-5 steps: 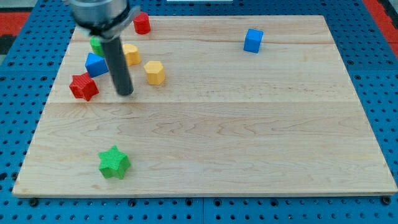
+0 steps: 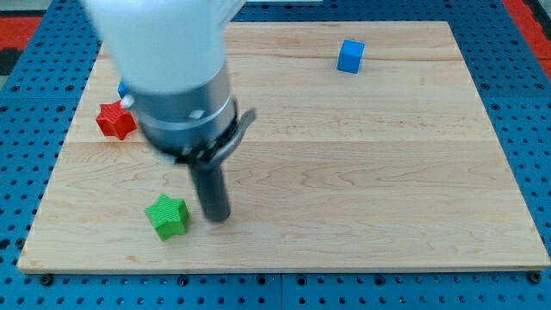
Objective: Push the green star horizontally to the right side of the red star
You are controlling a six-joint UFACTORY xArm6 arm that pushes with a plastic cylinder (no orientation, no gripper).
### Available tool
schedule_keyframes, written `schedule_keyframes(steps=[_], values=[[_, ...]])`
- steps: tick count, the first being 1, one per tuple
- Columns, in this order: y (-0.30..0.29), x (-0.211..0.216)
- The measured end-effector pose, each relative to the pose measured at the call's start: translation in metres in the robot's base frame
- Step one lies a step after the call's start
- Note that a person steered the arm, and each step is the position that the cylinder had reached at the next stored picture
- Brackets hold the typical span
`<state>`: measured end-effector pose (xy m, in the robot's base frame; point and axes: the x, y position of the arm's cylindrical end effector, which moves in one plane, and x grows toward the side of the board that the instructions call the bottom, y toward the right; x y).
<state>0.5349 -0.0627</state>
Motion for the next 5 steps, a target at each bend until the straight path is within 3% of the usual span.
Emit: schedule_keyframes(steps=[2,3,4,5], values=[[0.003,0.084],[-0.071,0.061],[-0.071,0.009],[-0.028,-0.035]])
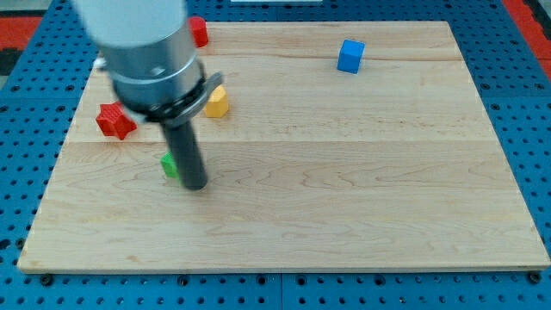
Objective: Push the green star horizontally to the right side of the red star
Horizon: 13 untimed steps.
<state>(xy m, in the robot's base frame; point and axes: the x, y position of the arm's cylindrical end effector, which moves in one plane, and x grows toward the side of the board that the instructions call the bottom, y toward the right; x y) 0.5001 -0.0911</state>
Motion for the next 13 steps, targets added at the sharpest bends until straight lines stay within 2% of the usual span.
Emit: schedule_keyframes(steps=[2,3,5,6,7,8,9,10,11,13], values=[[-0.097,0.002],[-0.135,-0.026],[-0.032,-0.028],[-0.029,0.005],[-0.027,0.012],[-0.027,-0.025],[-0.006,-0.022],[-0.024,0.023],[-0.01,0.024],[0.008,-0.028]])
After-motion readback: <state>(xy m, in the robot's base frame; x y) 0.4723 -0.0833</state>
